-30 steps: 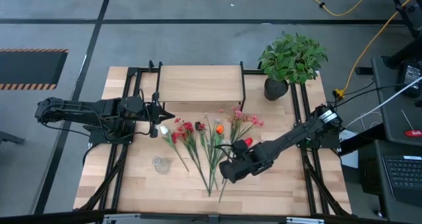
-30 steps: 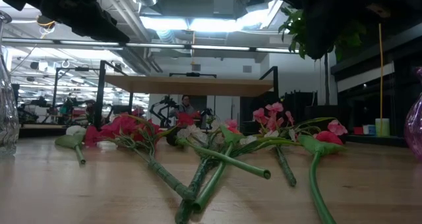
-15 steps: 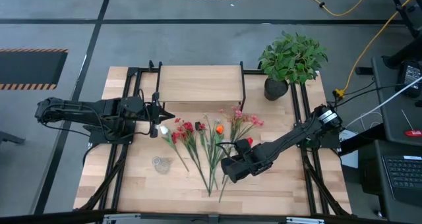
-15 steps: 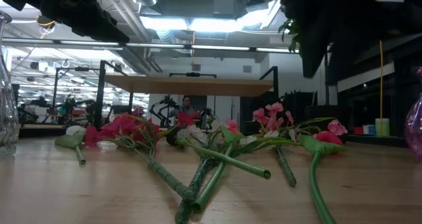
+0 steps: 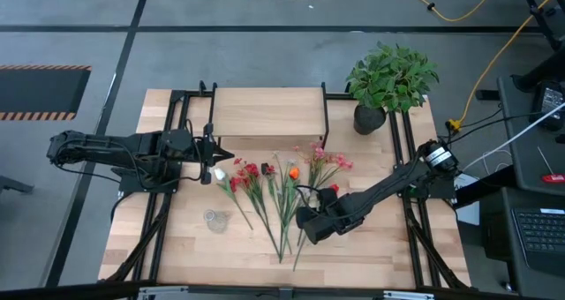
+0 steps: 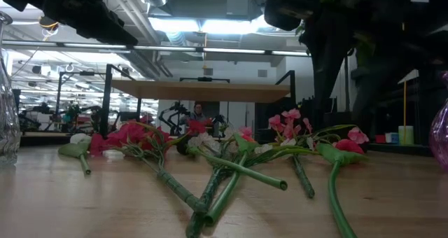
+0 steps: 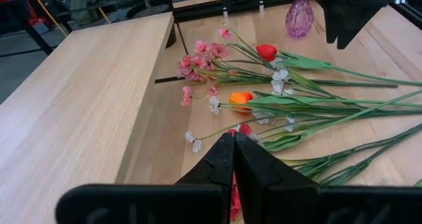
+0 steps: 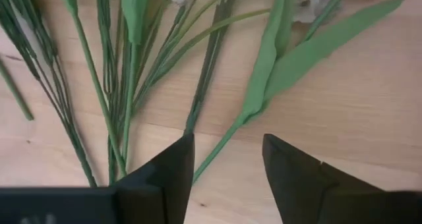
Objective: Pick and place flowers into a vace then onto a shelf
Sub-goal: Put the red flower into the pink vase
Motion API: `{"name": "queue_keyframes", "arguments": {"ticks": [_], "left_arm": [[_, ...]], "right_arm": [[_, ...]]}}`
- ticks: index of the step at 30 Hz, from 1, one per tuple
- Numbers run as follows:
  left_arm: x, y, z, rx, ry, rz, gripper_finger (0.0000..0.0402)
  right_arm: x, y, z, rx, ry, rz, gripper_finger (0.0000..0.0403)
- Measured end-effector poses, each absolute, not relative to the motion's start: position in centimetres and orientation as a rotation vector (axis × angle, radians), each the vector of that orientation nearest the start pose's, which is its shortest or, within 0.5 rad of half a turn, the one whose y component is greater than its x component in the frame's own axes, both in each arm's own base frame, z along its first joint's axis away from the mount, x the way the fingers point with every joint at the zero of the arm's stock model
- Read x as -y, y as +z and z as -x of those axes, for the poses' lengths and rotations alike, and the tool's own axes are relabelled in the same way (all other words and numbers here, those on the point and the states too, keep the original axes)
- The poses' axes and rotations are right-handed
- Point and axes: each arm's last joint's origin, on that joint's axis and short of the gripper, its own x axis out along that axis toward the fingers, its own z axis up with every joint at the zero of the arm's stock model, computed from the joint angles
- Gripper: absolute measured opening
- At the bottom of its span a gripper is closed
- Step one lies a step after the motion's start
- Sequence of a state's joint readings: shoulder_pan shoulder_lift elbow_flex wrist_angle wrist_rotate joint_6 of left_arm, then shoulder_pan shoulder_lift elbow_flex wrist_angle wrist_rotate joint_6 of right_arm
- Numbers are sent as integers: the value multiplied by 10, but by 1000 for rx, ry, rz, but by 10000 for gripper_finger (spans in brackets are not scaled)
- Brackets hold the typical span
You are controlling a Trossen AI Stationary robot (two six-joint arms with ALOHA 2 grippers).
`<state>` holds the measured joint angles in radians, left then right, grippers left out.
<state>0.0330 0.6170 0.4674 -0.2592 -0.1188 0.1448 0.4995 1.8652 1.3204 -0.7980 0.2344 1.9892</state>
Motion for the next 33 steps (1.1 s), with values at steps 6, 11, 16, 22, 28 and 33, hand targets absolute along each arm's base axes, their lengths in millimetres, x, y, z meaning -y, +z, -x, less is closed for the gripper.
{"name": "queue_keyframes", "arguments": {"ticks": [6,11,16,22,28,33], "left_arm": [[-8,241,-144,-419,120,-160,5],[-8,241,-144,-419,120,-160,5],[-8,241,-144,-419,120,-160,8],[-8,241,-144,-419,120,-160,4],[-8,241,-144,-419,120,-160,6],[-8,241,-144,-419,120,-160,8]], "right_arm": [[-164,179,-314,-927,-1031,-1232,181],[-164,178,-314,-918,-1029,-1233,181],[-164,178,-315,-916,-1030,-1233,181],[-163,165,-323,-906,-1033,-1245,181],[-161,153,-329,-902,-1058,-1257,181],[-161,150,-328,-909,-1095,-1269,181]]}}
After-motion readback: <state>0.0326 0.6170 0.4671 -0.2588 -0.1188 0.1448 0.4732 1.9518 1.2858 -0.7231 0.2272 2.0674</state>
